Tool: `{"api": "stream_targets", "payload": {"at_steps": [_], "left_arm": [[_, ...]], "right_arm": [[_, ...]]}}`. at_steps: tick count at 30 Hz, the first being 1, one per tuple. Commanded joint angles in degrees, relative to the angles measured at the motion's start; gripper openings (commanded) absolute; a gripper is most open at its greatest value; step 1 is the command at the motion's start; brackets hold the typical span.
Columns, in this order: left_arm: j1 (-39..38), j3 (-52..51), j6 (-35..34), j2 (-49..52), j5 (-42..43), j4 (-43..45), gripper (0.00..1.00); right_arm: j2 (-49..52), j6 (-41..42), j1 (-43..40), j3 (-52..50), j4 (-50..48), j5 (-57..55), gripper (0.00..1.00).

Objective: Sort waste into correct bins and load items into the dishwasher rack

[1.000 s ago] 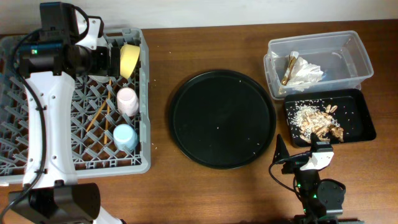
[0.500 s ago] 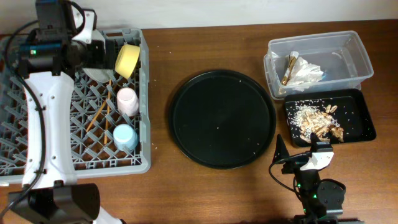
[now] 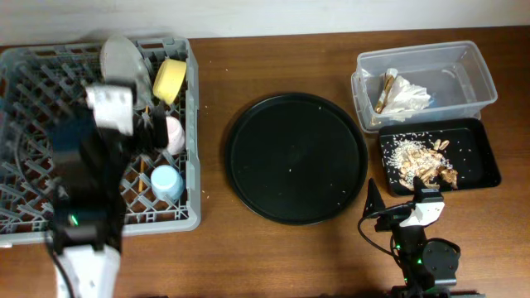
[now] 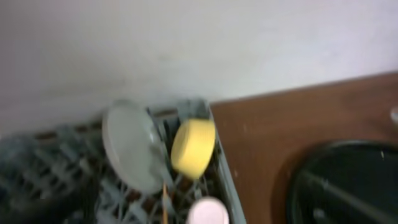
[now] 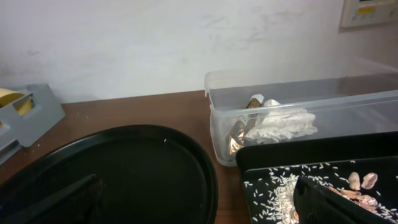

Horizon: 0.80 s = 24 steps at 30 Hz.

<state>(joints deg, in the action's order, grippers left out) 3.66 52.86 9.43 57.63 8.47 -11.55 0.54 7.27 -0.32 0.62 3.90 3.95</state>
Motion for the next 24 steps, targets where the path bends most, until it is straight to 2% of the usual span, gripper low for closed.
{"api": "stream_targets", "payload": {"at_steps": [1,6,15,24], "left_arm": [[0.2,-18.9,0.7,-12.9,1.4,9.2,0.99],[0.2,-35.1,0.8,-28.5,1.1,11.1,0.99],[-2.6,-52.0,0.8,-46.4,-2.3,21.2,0.99],[-3.8,-52.3,1.2,-55.5,-5.3,7.0,0.99]], "right_arm": [[-0.3,-0.2,0.4,-0.3,0.2,0.3,0.98],[-0.3,-0.2,0.4,-0.3,0.2,0.3,0.98],[-0.3,-0.2,0.4,-0.3,0.2,0.3,0.99],[-0.3,-0.2,0.4,-0.3,0.2,0.3,0.98]]}}
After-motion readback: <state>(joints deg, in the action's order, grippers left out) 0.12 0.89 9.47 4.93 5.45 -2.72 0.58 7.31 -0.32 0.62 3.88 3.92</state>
